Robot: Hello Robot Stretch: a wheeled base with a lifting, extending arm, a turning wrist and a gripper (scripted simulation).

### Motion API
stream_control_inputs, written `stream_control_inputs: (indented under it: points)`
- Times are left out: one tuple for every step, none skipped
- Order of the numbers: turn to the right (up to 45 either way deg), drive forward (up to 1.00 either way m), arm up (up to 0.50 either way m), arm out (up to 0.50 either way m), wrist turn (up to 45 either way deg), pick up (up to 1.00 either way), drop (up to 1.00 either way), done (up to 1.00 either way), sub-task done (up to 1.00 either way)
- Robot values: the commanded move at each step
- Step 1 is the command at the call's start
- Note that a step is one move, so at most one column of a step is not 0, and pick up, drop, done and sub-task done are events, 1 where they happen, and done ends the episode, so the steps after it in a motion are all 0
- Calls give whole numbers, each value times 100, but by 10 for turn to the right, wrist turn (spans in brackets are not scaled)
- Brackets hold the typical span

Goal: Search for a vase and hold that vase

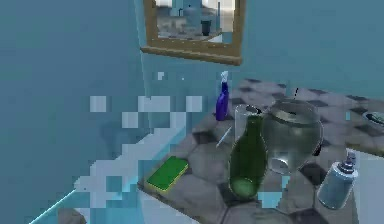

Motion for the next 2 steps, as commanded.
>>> stream_control_inputs:
  points:
    - [-450,0,0,0,0,0,0,0,0]
    - [-450,0,0,0,0,0,0,0,0]
